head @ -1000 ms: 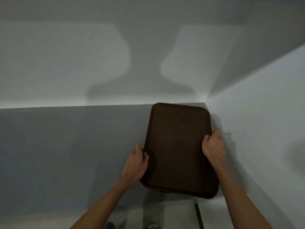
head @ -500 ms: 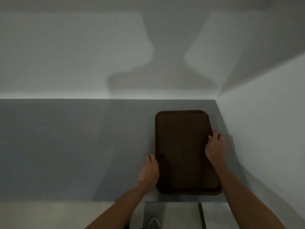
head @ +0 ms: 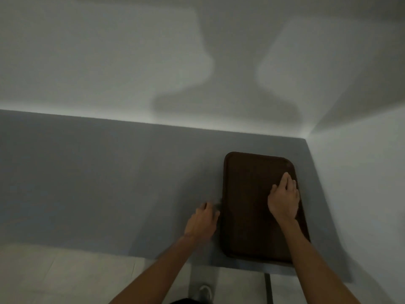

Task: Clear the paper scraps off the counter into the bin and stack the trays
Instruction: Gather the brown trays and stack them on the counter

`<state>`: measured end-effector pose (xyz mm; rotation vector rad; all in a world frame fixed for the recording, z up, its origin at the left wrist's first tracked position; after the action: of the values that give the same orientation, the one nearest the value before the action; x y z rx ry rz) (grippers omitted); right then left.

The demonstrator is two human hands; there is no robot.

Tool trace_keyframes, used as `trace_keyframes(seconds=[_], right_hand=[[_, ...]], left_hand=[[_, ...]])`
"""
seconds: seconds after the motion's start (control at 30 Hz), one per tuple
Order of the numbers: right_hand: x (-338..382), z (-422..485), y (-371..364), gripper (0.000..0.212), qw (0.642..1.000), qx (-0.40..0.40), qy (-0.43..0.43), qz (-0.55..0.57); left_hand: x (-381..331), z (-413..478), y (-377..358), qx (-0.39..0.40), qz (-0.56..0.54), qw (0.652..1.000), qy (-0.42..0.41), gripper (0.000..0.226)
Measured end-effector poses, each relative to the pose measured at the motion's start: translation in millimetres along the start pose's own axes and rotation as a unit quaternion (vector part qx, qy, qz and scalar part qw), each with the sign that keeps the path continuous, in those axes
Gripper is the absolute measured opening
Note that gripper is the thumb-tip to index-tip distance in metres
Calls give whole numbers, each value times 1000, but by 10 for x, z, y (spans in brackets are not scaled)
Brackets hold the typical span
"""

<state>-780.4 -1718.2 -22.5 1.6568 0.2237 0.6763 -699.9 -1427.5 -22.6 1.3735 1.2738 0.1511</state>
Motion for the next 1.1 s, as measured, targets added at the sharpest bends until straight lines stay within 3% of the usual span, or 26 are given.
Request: trace_keyframes(seconds=[0.2,0.4,0.77,1.1], right_hand=[[1618,-1053,-73,60,985,-23,132,110],[3294,-2300,-493,45,945,-5,231,230],[5877,-4234,-1396,36,910,152,288,257],[8054,-4658,-2307,23,887,190,335,255]], left_hand=[[1044,-535,1083,-171,-38,985,-1,50],[2623,-1510,2180,-300,-64,949,68,43],[5309,-3328,3657,-422,-76,877,218,29],[7173,-3556,4910,-492,-147,803,303,26]])
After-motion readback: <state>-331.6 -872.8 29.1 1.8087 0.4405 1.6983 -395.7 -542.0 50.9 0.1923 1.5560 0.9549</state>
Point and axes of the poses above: each hand's wrist, its own z-axis towards the middle knuckle, its own y-axis out of the back of the hand, x = y × z, the point moved 3 cm from there along z, towards the middle knuckle, and after that the axes turned 4 degrees about -y, right-handed, at the moved point
